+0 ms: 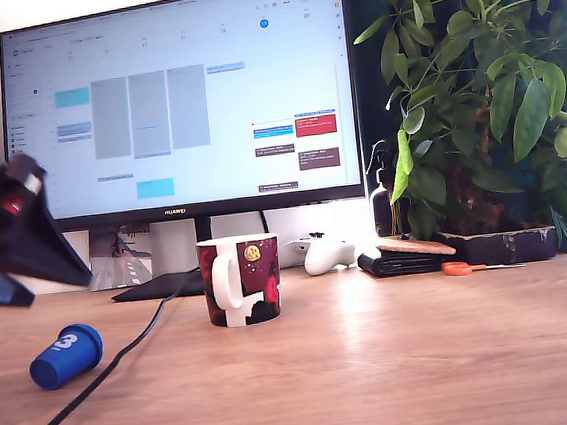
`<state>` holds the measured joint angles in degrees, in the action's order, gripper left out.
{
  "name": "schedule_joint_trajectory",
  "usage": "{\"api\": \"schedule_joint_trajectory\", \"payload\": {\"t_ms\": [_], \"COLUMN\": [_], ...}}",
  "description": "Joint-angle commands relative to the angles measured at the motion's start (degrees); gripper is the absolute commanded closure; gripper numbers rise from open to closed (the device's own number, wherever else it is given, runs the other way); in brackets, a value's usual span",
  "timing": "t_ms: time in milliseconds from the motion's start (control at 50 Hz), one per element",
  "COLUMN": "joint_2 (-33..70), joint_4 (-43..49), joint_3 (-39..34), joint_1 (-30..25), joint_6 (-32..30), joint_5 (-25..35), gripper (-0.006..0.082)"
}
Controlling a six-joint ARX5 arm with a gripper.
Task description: Pick the blue coffee capsule and place it inside the red coffee cup
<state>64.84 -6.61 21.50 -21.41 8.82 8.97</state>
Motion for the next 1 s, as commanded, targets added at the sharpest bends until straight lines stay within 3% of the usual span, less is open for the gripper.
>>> {"api": "schedule_joint_trajectory", "payload": {"t_ms": [0,360,440,540,640,680,980], "joint_2": [2.93,13.73,15.26,16.33,16.55,16.55,16.48], "joint_4": [-0.9,-5.31,-5.51,-5.4,-5.2,-5.18,-4.94], "joint_3": [0.46,1.38,1.46,1.46,1.46,1.46,1.66], "joint_1": [-0.26,-0.26,-0.37,-0.37,-0.42,-0.42,-1.51], "joint_6": [-0.33,-1.33,-1.33,-1.31,-1.33,-1.33,-1.33], "joint_5": [-0.7,-3.45,-3.65,-3.72,-3.45,-3.02,-0.79], "gripper": [-0.0025,-0.0019,0.0014,0.019,0.0488,0.0556,0.0715]}}
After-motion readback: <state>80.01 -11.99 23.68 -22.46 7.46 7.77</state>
